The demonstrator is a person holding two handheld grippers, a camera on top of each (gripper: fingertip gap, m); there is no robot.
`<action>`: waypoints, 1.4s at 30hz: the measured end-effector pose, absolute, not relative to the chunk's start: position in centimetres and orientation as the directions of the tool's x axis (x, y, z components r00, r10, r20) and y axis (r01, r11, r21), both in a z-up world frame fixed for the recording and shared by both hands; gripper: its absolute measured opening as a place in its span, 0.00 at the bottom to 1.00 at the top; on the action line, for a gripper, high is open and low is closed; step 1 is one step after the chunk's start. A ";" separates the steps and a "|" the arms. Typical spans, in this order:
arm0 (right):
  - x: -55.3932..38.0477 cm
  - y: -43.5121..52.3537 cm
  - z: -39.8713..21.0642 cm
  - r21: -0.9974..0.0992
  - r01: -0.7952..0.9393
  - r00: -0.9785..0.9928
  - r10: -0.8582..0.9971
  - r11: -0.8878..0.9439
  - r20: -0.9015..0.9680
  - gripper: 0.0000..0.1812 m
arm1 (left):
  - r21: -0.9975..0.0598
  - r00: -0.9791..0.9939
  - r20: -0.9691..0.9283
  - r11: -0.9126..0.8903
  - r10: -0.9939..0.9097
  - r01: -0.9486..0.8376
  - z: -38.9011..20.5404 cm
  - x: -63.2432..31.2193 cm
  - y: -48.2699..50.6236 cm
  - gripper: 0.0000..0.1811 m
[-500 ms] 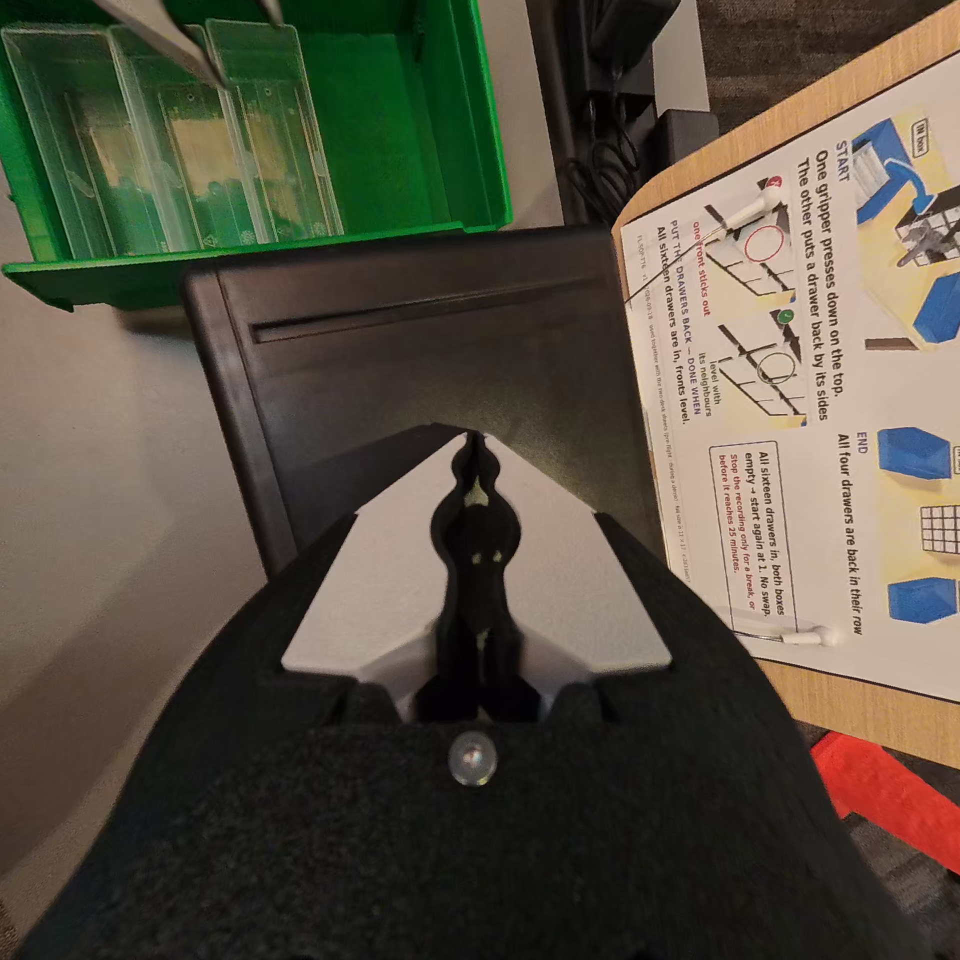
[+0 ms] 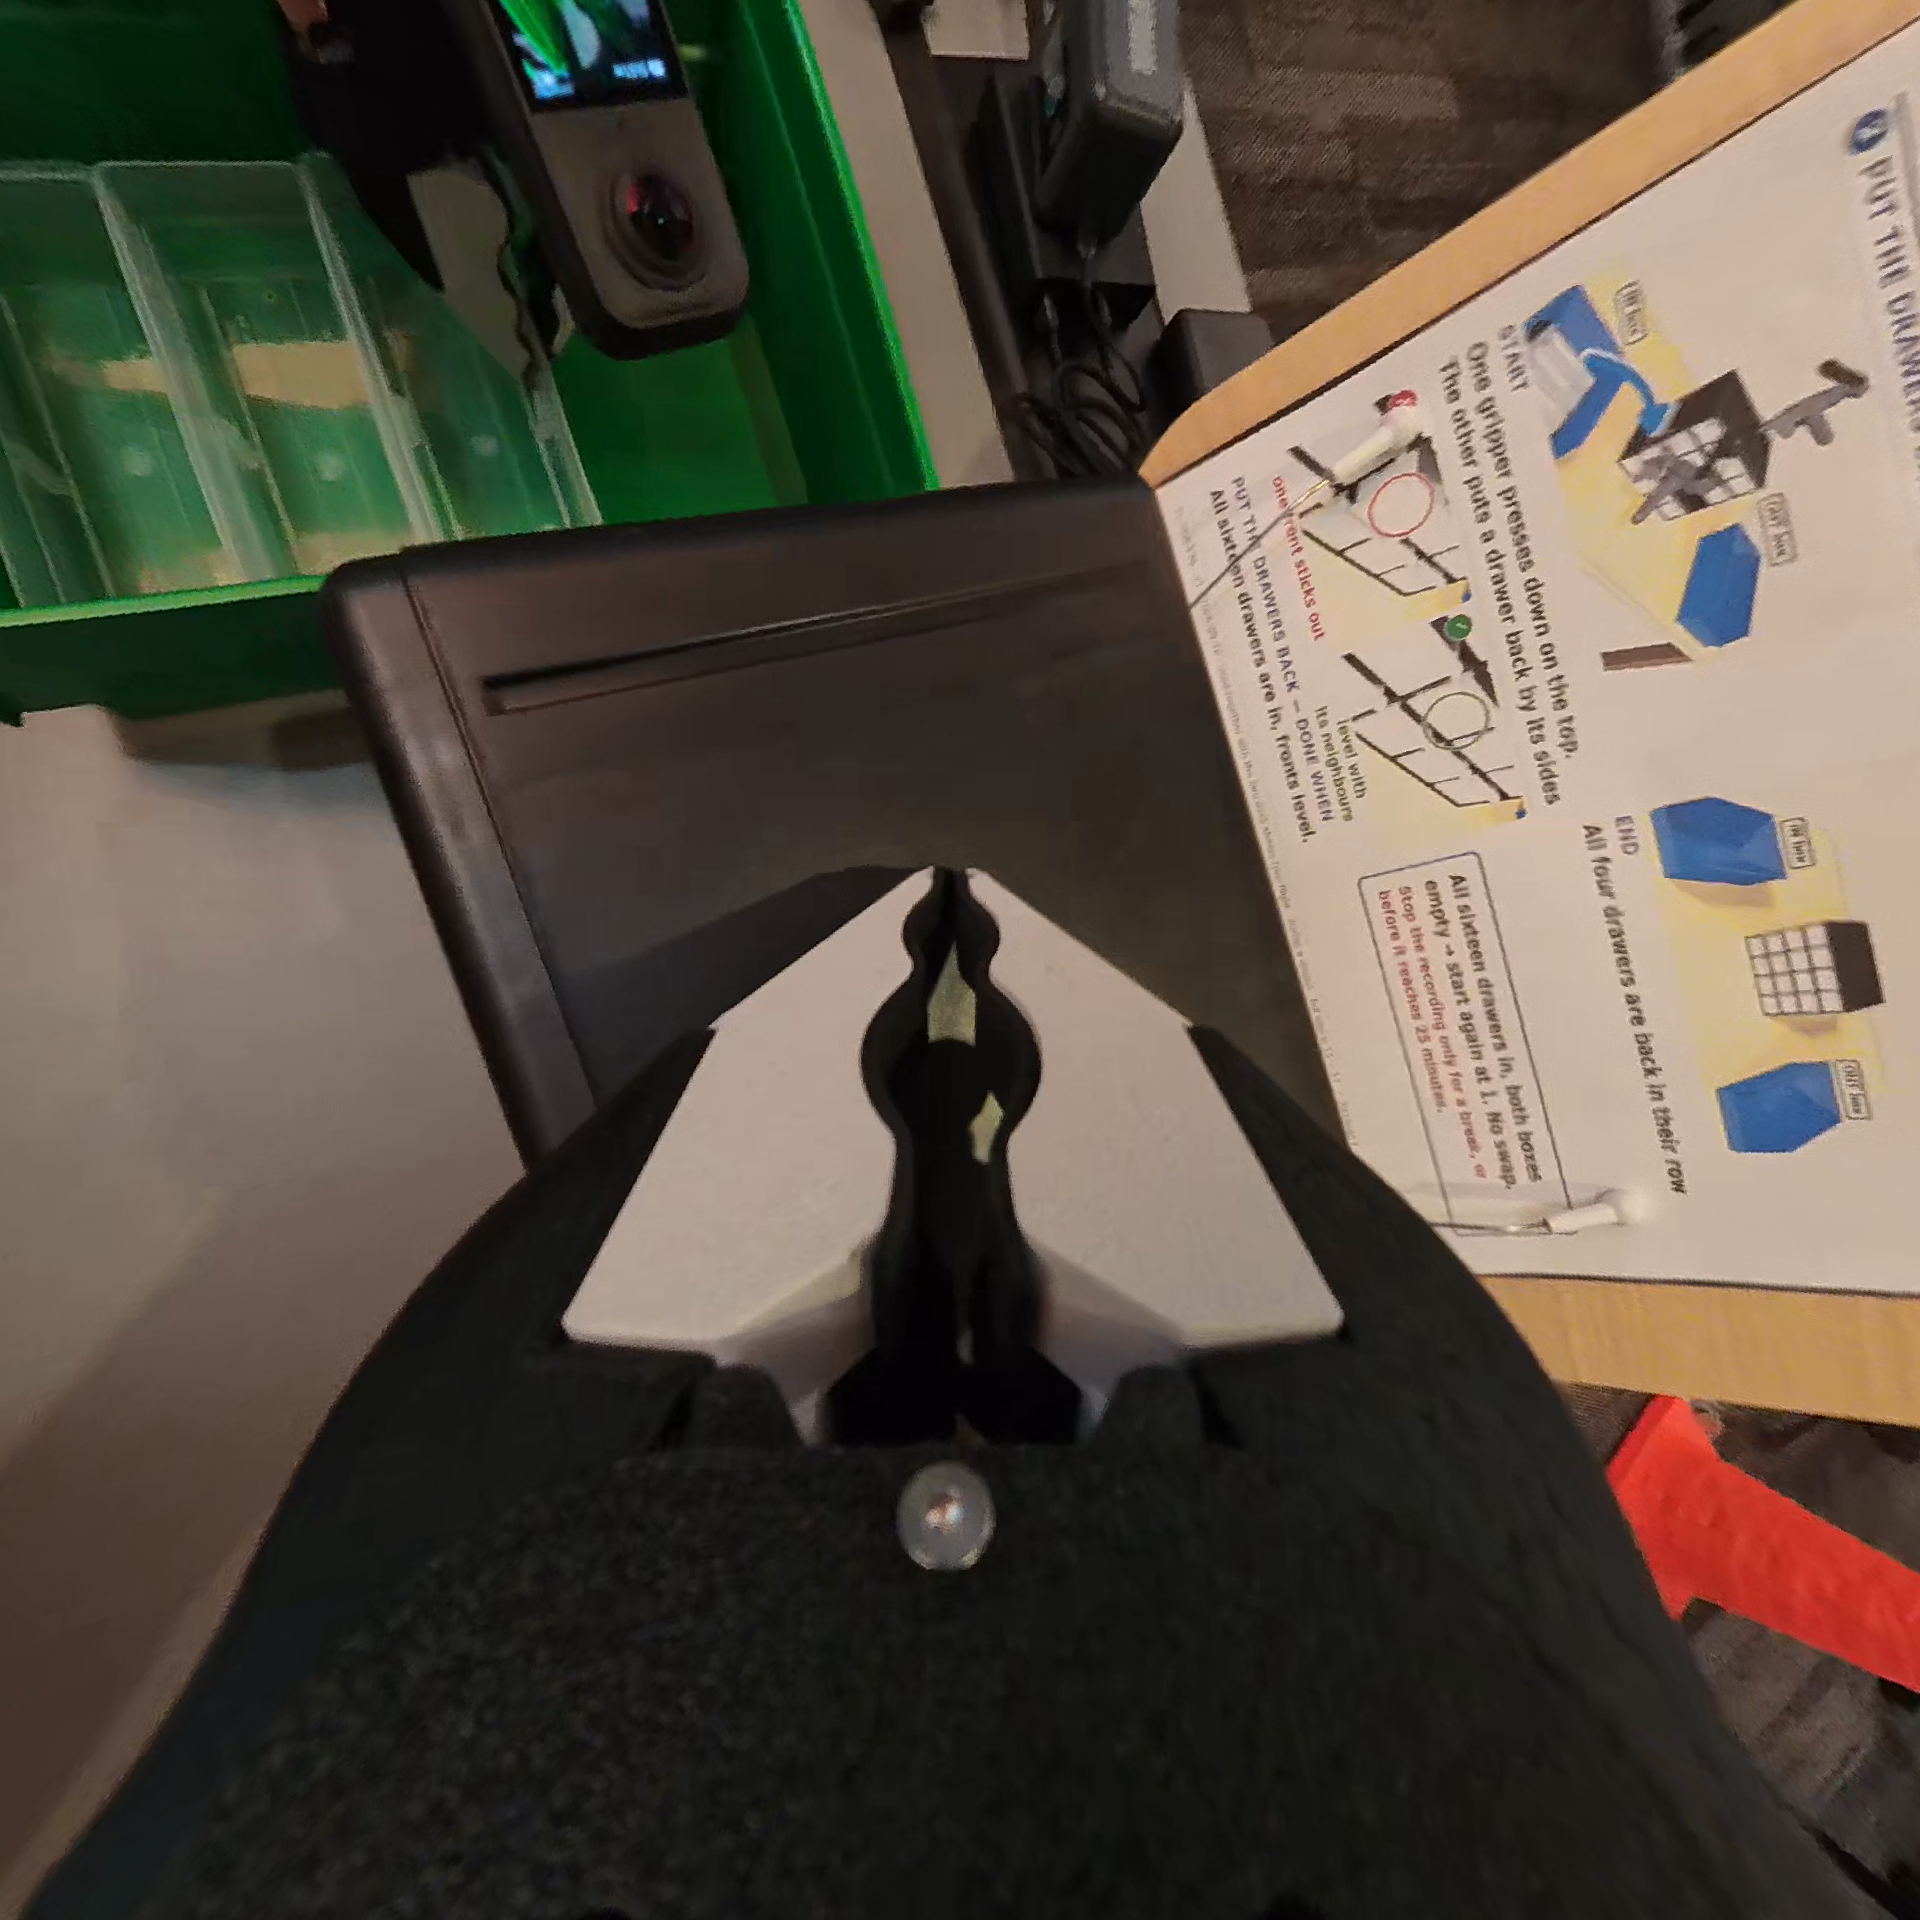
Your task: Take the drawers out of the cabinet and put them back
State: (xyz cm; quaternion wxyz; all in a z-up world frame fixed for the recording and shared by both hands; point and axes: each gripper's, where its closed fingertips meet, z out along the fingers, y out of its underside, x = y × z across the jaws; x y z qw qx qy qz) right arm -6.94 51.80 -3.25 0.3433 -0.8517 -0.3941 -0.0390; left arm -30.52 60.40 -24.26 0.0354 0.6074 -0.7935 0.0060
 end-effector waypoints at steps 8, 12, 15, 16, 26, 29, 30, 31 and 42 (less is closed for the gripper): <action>-7.1 41.1 2.1 -0.826 0.536 0.822 0.330 -0.172 0.465 0.01 | -0.007 -0.368 -0.001 0.368 -0.930 -0.930 -19.1 -30.7 62.2 0.00; -9.8 30.3 -3.1 -0.917 0.354 0.890 0.366 -0.184 0.270 0.01 | -0.057 -0.422 -0.070 0.426 -0.904 -0.903 -13.2 -30.4 61.6 0.00; -11.4 24.1 -8.5 -0.939 0.131 0.937 0.349 -0.319 0.013 0.09 | -0.117 -0.524 -0.107 0.534 -0.845 -0.837 -8.2 -28.8 57.3 0.00; -12.1 22.5 -9.8 -0.936 0.062 0.937 0.343 -0.347 -0.065 0.12 | -0.132 -0.572 -0.124 0.584 -0.811 -0.801 -6.8 -28.0 55.2 0.00; -14.0 18.2 -13.9 -0.921 -0.091 0.973 0.163 -0.380 -0.164 0.33 | 0.027 -0.960 -0.088 0.962 -0.267 -0.270 -12.1 -18.0 33.9 0.00; -14.2 17.6 -15.4 -0.923 -0.058 0.994 0.061 -0.381 -0.088 0.35 | 0.067 -0.990 -0.022 0.987 -0.143 -0.144 -16.2 -15.6 31.1 0.00; -14.1 17.6 -15.9 -0.925 -0.030 0.999 0.030 -0.379 -0.045 0.35 | 0.066 -0.994 0.009 0.992 -0.108 -0.107 -17.3 -15.0 30.3 0.00; -14.0 17.7 -16.4 -0.924 -0.004 1.000 0.004 -0.383 -0.006 0.35 | 0.057 -0.996 0.045 0.996 -0.073 -0.071 -18.4 -14.6 29.5 0.00; -13.5 18.3 -21.3 -0.887 -0.075 0.986 -0.164 -0.456 0.000 0.48 | 0.104 -0.970 0.098 0.967 0.224 0.233 -23.9 -10.1 27.6 0.00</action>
